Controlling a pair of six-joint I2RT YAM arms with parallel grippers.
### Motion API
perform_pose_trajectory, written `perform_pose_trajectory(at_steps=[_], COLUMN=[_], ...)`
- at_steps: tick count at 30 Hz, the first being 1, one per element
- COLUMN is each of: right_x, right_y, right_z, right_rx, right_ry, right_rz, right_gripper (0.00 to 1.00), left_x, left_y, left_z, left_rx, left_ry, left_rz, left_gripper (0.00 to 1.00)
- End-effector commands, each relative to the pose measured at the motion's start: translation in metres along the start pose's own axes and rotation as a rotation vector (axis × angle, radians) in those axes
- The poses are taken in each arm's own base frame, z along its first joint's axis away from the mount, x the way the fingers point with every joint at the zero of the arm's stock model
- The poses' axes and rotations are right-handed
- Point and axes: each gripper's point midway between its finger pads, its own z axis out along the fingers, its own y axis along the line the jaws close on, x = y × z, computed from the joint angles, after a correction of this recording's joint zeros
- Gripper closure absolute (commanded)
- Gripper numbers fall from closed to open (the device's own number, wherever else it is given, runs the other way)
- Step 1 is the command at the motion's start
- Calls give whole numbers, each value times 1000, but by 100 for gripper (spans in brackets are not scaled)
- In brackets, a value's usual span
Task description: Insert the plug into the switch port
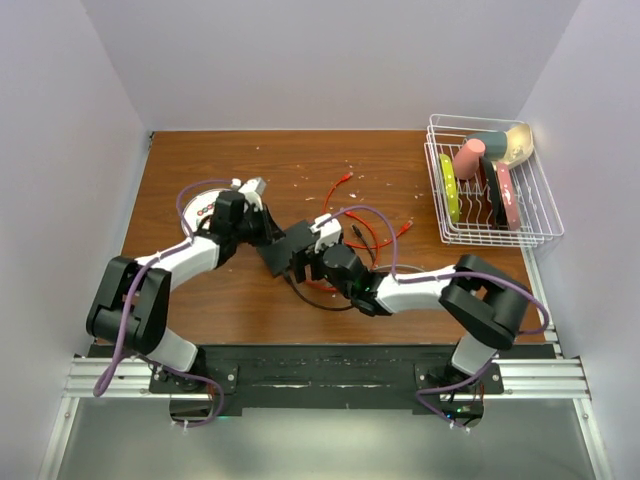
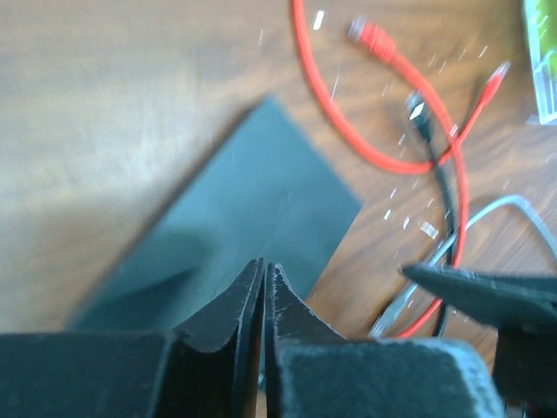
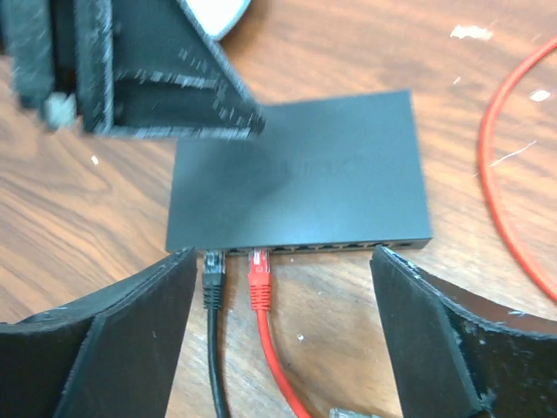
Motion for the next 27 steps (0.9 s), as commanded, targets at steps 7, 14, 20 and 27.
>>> perform_pose_trajectory(at_steps=[7,14,20,27], right_x=[-44,-41,-46,-39], right_y=[-59,-99,-117,-141], right_z=[-11,26,54,52], right_rx=[247,276,317,390], right_ry=[-26,86,126,164], right_rz=[52,67,60,43], right_gripper=[9,17,18,19], left_x=[-71,-67,-42,-12], left_y=[24,53,67,71], left_z=[14,40,53,45], left_rx=[-110,-171,-179,-171], left_ry=[-103,-61,-1,38], left_rz=[43,40,23,-5], left_gripper=[61,49,49,56])
